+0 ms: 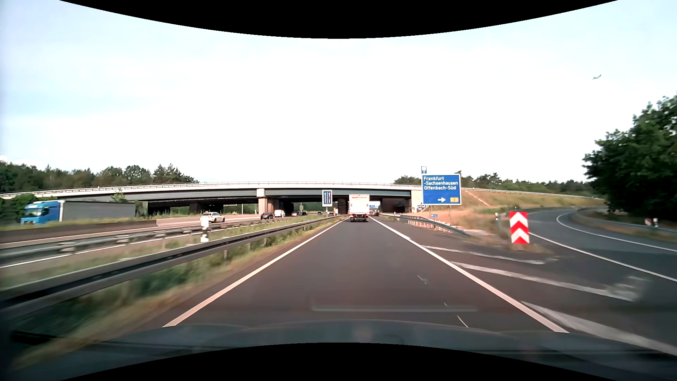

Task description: Follow the waypoints while adhering to traffic rules and regulations

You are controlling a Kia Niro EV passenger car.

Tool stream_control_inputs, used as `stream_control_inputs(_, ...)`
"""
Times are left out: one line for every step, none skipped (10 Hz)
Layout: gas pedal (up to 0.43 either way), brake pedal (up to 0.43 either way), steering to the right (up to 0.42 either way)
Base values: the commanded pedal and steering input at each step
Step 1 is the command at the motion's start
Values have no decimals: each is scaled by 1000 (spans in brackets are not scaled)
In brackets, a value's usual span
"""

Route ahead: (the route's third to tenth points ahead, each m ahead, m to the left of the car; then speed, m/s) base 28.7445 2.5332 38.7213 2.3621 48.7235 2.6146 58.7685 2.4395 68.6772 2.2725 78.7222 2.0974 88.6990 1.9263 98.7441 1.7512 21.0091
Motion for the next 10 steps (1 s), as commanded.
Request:
stream_control_inputs(110, 0, -3)
stream_control_inputs(110, 0, -3)
stream_control_inputs(110, 0, -4)
stream_control_inputs(110, 0, -4)
stream_control_inputs(110, 0, -3)
stream_control_inputs(110, 0, -3)
stream_control_inputs(110, 0, -3)
stream_control_inputs(110, 0, -3)
stream_control_inputs(110, 0, -3)
stream_control_inputs(110, 0, -3)
